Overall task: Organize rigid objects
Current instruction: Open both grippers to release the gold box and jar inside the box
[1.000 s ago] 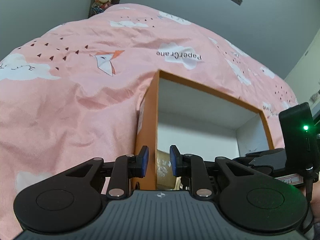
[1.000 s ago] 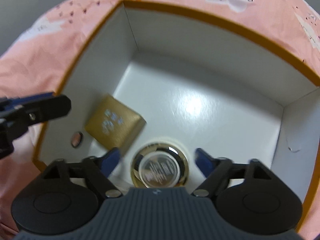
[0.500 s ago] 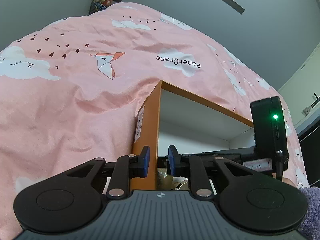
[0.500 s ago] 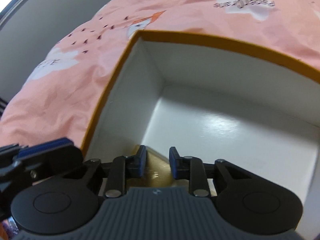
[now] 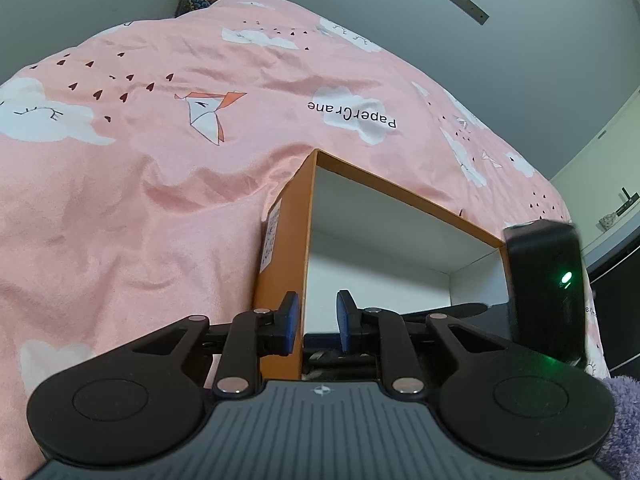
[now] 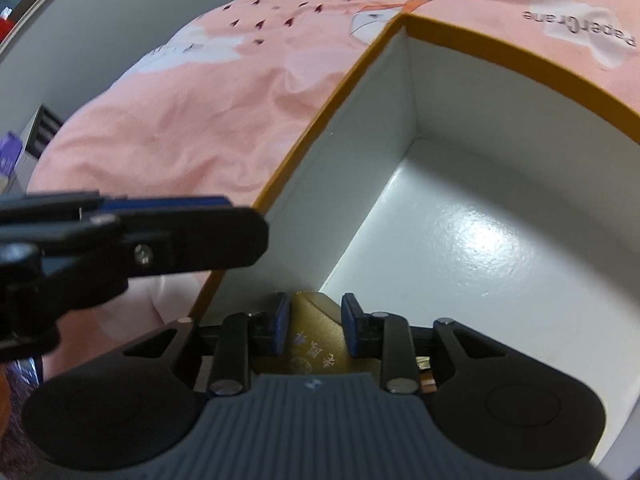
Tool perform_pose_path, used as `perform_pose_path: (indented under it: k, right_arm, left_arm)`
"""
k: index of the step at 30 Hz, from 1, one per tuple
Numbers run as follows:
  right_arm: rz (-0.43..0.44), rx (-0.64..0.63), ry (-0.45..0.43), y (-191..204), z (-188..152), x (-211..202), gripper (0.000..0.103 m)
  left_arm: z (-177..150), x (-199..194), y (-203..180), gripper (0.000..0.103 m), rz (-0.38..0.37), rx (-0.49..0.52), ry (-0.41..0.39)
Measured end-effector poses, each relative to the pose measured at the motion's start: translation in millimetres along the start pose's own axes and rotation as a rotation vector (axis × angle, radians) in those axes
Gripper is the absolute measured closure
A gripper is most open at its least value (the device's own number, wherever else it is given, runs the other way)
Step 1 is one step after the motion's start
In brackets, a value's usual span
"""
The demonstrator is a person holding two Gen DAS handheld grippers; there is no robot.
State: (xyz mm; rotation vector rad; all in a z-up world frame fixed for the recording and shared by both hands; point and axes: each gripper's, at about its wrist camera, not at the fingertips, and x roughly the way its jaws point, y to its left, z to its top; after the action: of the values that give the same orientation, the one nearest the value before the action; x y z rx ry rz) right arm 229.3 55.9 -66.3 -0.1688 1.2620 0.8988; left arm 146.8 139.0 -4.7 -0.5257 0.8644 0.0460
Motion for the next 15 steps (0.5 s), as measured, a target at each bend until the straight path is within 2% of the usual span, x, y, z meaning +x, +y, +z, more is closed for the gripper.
perform_pose_path:
  k: [3, 5, 7, 11, 13, 15]
  right_arm:
    - [-0.035, 0.057, -0.039, -9, -2, -16, 0.073]
    - [-0.087, 0.084, -0.038, -18, -6, -24, 0.066]
    - [-0.151, 0.127, -0.026, -28, -13, -31, 0.05]
    - [-0.256, 0.225, 0.012, -53, -32, -38, 0.049]
    - [-0.255, 0.282, 0.034, -66, -41, -38, 0.049]
    - [-0.213, 0.333, 0.054, -75, -48, -34, 0.052]
  left_arm:
    - [-2, -1, -3, 0.081, 0.004, 0.013, 0.001]
    - [-3, 0, -5, 0.081, 0.017, 0.03, -0.002]
    - [-5, 0, -8, 0.081, 0.031, 0.046, -0.005]
    - [-8, 3, -11, 0.081, 0.056, 0.067, -0.001]
    - [-10, 6, -12, 0.081, 0.067, 0.073, 0.004]
    - [-11, 7, -13, 0.081, 0.078, 0.08, 0.008]
